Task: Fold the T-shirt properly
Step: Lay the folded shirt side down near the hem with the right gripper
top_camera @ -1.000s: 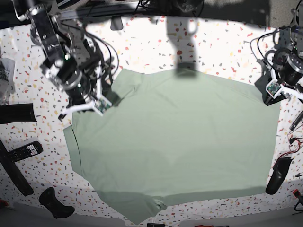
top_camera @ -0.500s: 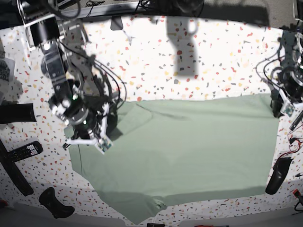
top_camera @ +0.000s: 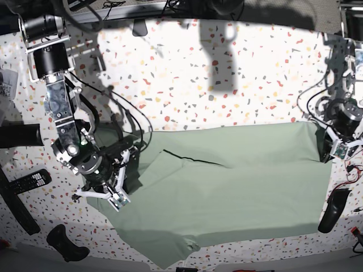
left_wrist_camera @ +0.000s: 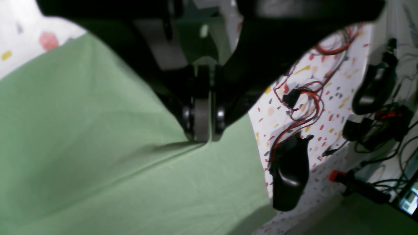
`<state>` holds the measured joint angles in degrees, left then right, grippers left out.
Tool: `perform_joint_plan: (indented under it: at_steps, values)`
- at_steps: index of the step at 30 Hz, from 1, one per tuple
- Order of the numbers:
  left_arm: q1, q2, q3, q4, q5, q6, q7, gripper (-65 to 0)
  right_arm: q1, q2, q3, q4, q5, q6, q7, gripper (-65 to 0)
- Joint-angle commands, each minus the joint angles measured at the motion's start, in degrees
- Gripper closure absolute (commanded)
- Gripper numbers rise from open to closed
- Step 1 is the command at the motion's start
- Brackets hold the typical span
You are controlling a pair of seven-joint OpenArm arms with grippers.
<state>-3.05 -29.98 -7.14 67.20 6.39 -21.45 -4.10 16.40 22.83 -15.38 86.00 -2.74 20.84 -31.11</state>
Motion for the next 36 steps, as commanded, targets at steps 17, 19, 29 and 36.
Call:
perform_joint_plan:
  at_steps: [17,19,29,36]
  values:
    - [-9.8,-0.2,-0.5,-17.7,-0.5,0.6,-6.7,0.0,3.9,-2.7,0.4,-6.5,1.9,0.0,5.3,0.0]
    - [-9.8,0.0,-0.5,-17.7,-0.5,0.6,-6.7,0.0,5.1,-3.7,0.4,-7.9,1.9,0.0,6.1,0.0]
    - [-9.8,1.4,-0.5,-17.7,-0.5,0.5,-6.7,0.0,10.6,-8.9,0.4,-8.0,1.4,0.2,5.7,0.0]
    - [-9.8,1.4,-0.5,-17.7,-0.5,0.5,-6.7,0.0,10.3,-8.8,0.4,-9.8,0.1,0.1,5.1,0.0]
